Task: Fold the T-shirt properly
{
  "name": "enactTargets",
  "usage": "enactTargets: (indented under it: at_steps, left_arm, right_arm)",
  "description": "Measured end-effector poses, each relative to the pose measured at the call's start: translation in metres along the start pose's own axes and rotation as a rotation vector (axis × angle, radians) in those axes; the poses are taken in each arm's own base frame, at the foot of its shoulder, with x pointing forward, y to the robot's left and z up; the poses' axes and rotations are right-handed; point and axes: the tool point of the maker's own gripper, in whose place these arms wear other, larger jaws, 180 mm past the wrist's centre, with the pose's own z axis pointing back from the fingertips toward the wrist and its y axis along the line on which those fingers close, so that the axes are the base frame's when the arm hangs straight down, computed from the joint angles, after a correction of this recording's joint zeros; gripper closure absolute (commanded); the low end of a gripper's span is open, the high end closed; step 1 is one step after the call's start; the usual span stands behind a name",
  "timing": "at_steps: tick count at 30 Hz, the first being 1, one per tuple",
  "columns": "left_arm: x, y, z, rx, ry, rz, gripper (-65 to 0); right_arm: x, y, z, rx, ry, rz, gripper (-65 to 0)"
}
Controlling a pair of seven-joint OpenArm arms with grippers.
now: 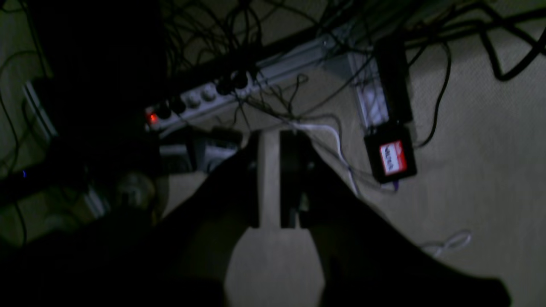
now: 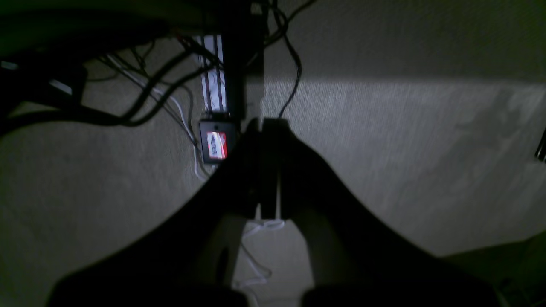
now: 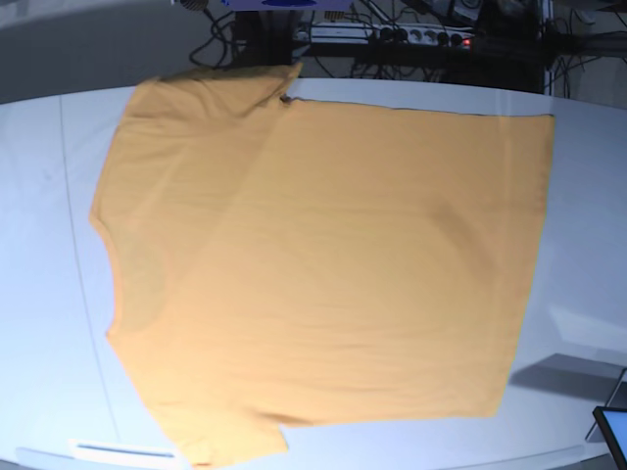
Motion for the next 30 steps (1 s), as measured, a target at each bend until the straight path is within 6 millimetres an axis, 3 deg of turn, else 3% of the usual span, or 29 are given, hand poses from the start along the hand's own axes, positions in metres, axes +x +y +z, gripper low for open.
enactTargets:
  at_steps: [4, 10, 15, 21, 30]
  left_arm:
    - [0.021, -0.005, 0.001, -0.005, -0.067, 0.000, -7.2]
    - [0.025, -0.009, 0.014, -0.017, -0.096, -0.006, -7.1]
    - [0.034, 0.004, 0.023, -0.002, -0.134, -0.031, -6.9]
    - [0.049, 0.014, 0.039, -0.002, -0.185, -0.067, -6.7]
    - [0.092, 0.013, 0.055, -0.003, -0.308, -0.078, -6.7]
  right_arm:
    - [0.020, -0.001, 0.004, -0.003, -0.056, 0.001, 0.0]
    - [0.028, -0.003, 0.027, -0.009, -0.102, 0.003, 0.0]
    - [0.055, -0.005, 0.042, -0.013, -0.188, 0.007, 0.0]
    - [0.057, -0.006, 0.059, -0.017, -0.206, 0.008, 0.0]
    - [0.085, -0.062, 0.086, -0.161, -0.294, -0.020, 0.0]
